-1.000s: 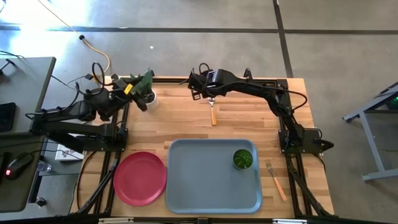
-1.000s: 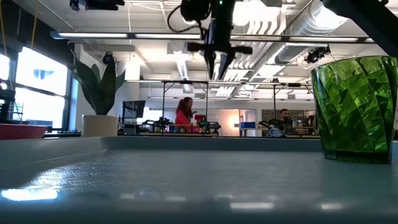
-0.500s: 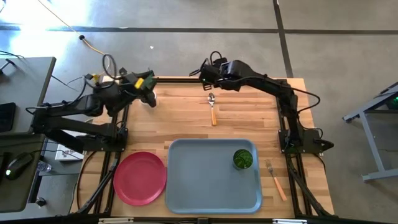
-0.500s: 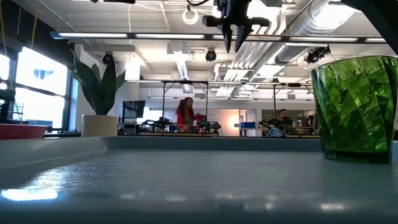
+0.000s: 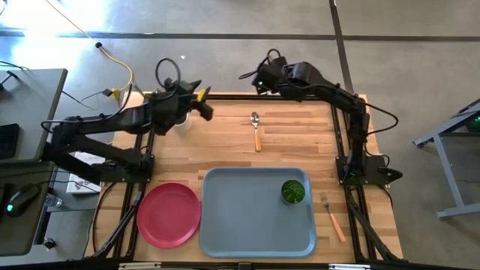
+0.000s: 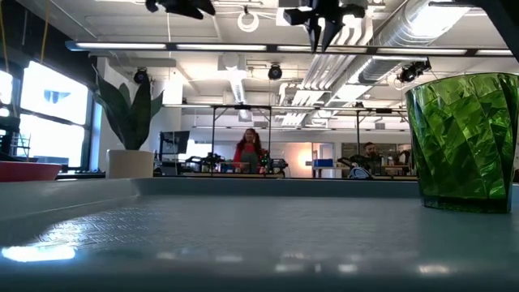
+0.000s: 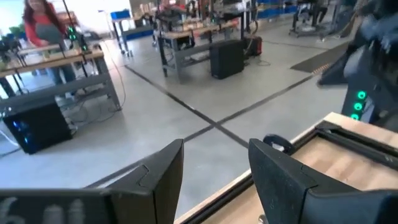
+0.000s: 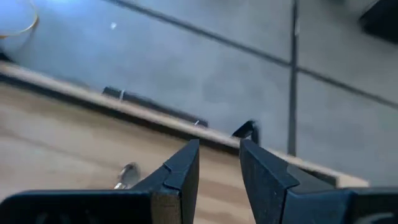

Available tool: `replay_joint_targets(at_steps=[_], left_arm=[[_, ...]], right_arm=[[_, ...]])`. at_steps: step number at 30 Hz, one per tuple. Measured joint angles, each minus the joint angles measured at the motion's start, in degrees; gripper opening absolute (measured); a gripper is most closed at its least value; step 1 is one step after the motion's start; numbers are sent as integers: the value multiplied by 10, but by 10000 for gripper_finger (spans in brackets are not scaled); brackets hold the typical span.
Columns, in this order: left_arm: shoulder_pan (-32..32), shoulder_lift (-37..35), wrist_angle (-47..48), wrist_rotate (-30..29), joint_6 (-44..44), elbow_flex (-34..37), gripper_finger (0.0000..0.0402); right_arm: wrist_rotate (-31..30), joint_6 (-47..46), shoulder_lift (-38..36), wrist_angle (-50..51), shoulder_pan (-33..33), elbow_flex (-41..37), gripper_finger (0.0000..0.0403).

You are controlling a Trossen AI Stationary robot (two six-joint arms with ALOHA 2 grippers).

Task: Pick and place plate/cup/fork/spoon on tray
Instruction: Put the yellow spoon on the blue tray

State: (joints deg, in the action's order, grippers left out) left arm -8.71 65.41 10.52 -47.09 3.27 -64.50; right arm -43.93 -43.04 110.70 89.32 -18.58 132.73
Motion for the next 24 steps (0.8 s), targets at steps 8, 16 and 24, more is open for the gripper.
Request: replay_joint_targets(at_steps=[8,16,24], left_arm=[[-43,85,12,42,74,-47,172],[-72,169,19,86,158,-77,172],[-81,256,52,109,211,-129,172]], right_arm=[[-48,48,-41,5,-27,0,108],[-50,118,-69,7,-61,0,108],[-23,166,-71,7,-89,0,108]])
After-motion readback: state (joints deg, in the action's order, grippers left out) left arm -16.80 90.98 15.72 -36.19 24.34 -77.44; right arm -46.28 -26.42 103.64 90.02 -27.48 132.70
